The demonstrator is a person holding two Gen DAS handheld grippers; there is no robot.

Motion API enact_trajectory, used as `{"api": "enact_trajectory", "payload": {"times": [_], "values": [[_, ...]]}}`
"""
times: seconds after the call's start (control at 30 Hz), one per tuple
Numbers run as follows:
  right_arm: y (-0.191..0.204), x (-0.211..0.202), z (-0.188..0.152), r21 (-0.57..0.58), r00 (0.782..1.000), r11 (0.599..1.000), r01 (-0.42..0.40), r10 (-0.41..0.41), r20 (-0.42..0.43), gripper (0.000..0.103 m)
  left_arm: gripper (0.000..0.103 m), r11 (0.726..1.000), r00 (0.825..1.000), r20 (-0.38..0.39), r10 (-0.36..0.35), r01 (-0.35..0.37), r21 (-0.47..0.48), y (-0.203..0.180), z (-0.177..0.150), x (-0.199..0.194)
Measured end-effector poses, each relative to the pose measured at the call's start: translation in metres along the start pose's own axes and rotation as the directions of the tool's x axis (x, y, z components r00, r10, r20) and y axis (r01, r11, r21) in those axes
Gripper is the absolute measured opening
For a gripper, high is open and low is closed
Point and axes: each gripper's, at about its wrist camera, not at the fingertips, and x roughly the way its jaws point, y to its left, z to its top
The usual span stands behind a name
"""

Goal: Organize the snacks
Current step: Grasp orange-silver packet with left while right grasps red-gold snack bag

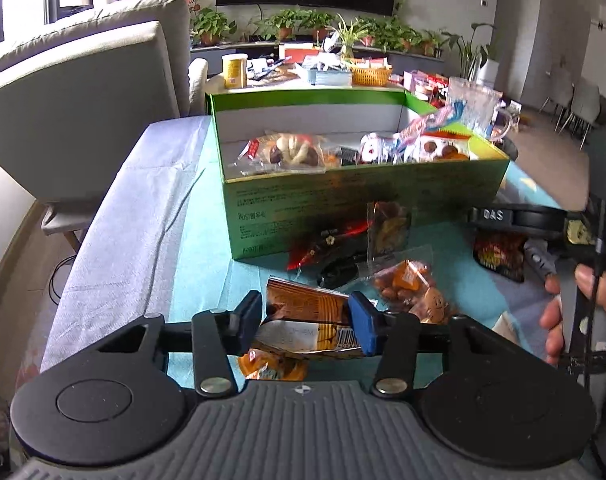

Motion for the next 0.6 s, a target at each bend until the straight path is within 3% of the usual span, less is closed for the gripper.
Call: {"api": "enact_trajectory", "payload": {"times": [0.37, 0.6], "values": [[-0.017, -0.042, 0.007, 0.04, 0.993, 0.995, -0.087, 0.084, 0.082, 0.044, 0.045, 1.0, 0.994, 0.11, -0.007, 0.005, 0.015, -0.008, 0.017, -0.025], [-0.019, -0.068, 0.022, 0.024, 0.971, 0.985, -0.17, 0.163, 0.175, 0.044, 0.044, 1.0, 0.985, 0.171, -0.005, 0.001, 0.023, -0.016, 0.037, -0.031]]}}
